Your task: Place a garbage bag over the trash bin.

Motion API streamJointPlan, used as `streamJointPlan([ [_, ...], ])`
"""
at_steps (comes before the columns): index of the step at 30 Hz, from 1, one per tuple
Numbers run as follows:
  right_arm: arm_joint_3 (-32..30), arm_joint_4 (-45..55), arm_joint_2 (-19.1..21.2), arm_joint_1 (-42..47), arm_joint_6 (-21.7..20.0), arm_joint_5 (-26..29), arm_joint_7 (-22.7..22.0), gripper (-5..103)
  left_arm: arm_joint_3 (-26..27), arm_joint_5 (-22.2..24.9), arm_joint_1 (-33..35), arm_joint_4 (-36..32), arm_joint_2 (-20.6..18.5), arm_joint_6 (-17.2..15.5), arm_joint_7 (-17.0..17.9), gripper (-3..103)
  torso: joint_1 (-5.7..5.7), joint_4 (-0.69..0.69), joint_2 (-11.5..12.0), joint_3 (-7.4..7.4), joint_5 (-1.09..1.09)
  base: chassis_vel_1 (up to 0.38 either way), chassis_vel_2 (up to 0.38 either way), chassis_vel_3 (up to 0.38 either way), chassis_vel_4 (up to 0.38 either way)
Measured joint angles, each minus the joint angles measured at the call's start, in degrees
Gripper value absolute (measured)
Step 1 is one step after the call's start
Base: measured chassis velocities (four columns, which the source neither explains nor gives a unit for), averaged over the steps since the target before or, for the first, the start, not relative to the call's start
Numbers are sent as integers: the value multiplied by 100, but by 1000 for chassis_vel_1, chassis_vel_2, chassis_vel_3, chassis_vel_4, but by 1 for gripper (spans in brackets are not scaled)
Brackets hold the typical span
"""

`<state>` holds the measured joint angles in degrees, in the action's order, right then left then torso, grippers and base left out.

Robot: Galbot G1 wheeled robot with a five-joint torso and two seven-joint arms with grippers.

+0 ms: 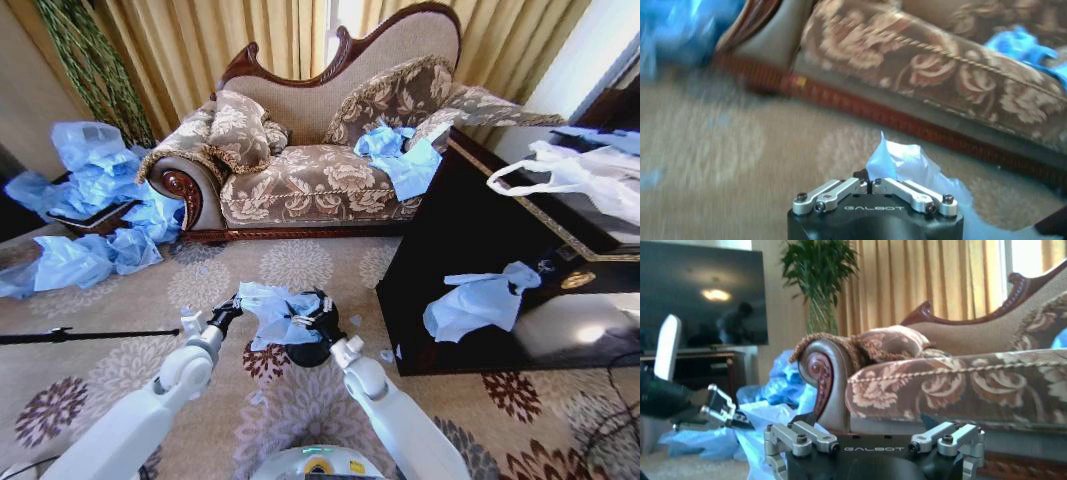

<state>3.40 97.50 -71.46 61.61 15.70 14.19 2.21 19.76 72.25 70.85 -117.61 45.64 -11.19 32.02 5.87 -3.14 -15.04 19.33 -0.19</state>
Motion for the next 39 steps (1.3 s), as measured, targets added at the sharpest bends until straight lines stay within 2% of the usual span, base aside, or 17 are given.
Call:
streamJointPlan([
  [3,92,338,80,285,-376,-110,-283,100,4,1539,-408,-227,77,-277,920,0,0,-5,0,0,1,0,0,0,0],
  [4,92,338,80,285,-376,-110,-283,100,4,1539,-408,-227,77,-277,920,0,0,-5,0,0,1,0,0,0,0],
  [6,237,359,48,333,-553,-279,-437,100,21,2647,-723,-324,169,-316,1446,0,0,-4,0,0,0,0,0,0,0],
  [8,358,329,-22,324,-754,-384,-561,96,51,3212,-905,-377,219,-276,1654,0,0,-4,0,0,0,0,0,0,0],
  [9,358,329,-22,324,-754,-384,-561,96,51,3212,-905,-377,219,-276,1654,0,0,-4,0,0,0,0,0,0,0],
  [11,457,250,-127,263,-934,-456,-648,86,77,3544,-988,-411,244,-243,1727,0,1,-4,0,0,0,0,0,0,0],
  [13,519,111,-235,139,-1154,-582,-681,76,88,3668,-1005,-416,254,-216,1734,0,1,-1,0,0,0,0,0,0,0],
  [17,559,-14,-268,26,-1417,-661,-700,71,94,3743,-1009,-399,267,-197,1727,0,1,-1,0,0,0,0,0,0,0],
  [21,732,-37,-19,-148,-2320,-674,-699,51,90,3829,-1067,-362,311,-163,1682,0,2,-4,0,1,-1,0,0,0,0],
  [24,853,28,134,-221,-2706,-601,-650,50,105,3841,-1067,-360,323,-154,1647,0,1,-3,0,1,-1,0,0,0,0],
  [26,930,46,204,-272,-2885,-516,-632,51,114,3845,-1067,-360,326,-151,1632,0,1,-4,0,1,-1,0,0,0,0],
  [27,1041,41,263,-368,-3027,-370,-665,60,129,3846,-1060,-360,335,-146,1605,0,2,-3,0,1,-1,0,0,0,0],
  [28,1078,23,268,-420,-3059,-311,-687,60,135,3846,-1053,-363,337,-143,1597,0,1,-4,0,1,0,0,0,0,0],
  [29,1143,-23,263,-545,-3137,-170,-719,71,150,3846,-1032,-380,338,-138,1578,0,1,-3,0,1,0,0,0,0,0],
  [31,1170,-35,254,-598,-3173,-103,-743,71,156,3846,-1021,-385,338,-137,1570,0,2,-4,0,1,-1,0,0,0,0],
  [35,1361,-66,204,-946,-3501,385,-888,86,188,3846,-967,-399,337,-132,1524,0,1,-3,0,1,0,0,0,0,0],
  [39,1573,-160,196,-1387,-3826,773,-931,90,220,3841,-911,-413,369,-126,1493,0,2,-3,0,1,-1,0,0,0,0],
])
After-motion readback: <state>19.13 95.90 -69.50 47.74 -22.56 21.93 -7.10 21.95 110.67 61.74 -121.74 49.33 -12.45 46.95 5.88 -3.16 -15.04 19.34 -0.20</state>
